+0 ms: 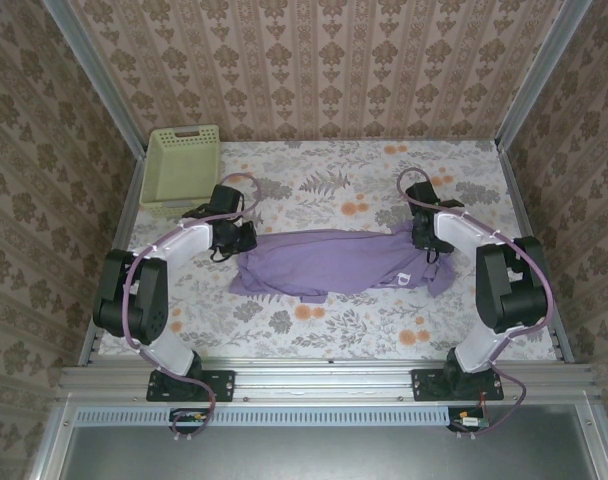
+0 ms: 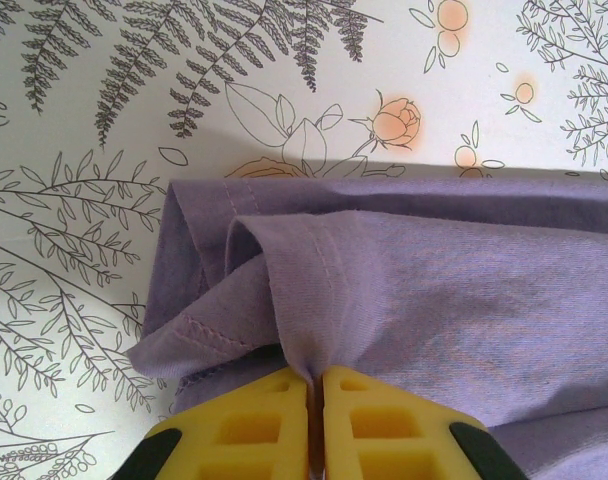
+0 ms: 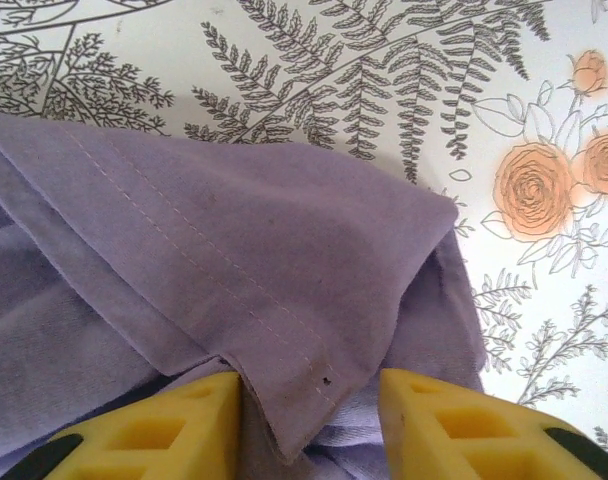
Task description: Fold the inside-out t-shirt
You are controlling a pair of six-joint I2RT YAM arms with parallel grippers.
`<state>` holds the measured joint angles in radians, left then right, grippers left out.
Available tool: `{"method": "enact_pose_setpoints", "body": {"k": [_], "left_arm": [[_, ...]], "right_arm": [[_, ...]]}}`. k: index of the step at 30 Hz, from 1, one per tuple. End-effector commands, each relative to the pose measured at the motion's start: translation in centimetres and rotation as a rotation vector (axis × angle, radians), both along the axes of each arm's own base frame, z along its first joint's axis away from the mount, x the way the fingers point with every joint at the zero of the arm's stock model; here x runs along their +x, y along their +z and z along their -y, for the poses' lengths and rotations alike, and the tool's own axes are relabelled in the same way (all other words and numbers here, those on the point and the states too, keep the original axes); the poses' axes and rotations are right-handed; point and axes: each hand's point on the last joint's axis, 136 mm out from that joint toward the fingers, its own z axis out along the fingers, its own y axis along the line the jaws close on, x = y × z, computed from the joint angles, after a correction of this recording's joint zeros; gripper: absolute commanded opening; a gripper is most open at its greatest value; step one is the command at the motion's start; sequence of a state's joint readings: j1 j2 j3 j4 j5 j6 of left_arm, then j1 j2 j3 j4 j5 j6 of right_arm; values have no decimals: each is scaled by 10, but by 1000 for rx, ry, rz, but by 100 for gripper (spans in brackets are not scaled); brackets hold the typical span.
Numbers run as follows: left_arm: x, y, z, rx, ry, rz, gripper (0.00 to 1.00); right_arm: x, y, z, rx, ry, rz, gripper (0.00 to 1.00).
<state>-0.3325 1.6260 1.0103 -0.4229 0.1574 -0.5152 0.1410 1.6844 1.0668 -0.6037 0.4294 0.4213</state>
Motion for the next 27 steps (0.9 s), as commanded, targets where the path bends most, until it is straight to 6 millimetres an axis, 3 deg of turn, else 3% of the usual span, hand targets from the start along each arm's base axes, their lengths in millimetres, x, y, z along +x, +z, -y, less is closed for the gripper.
{"method": "enact_pose_setpoints", "body": {"k": [1,7,21,27], "left_arm": [[-2,1,-1,17,-23,-5,11],[-2,1,0,16,-21,-5,11],[-1,2,-1,15,-20,-1,11],[-2,1,0,15,-22,-4,12]], "right_arm": [[4,15,-8,79,8,64,45],[-1,16,-2,170,-41,108,47],[2,-17,-4,236,-73,33,49],[8,-17,-3,247,-82,54,40]]}}
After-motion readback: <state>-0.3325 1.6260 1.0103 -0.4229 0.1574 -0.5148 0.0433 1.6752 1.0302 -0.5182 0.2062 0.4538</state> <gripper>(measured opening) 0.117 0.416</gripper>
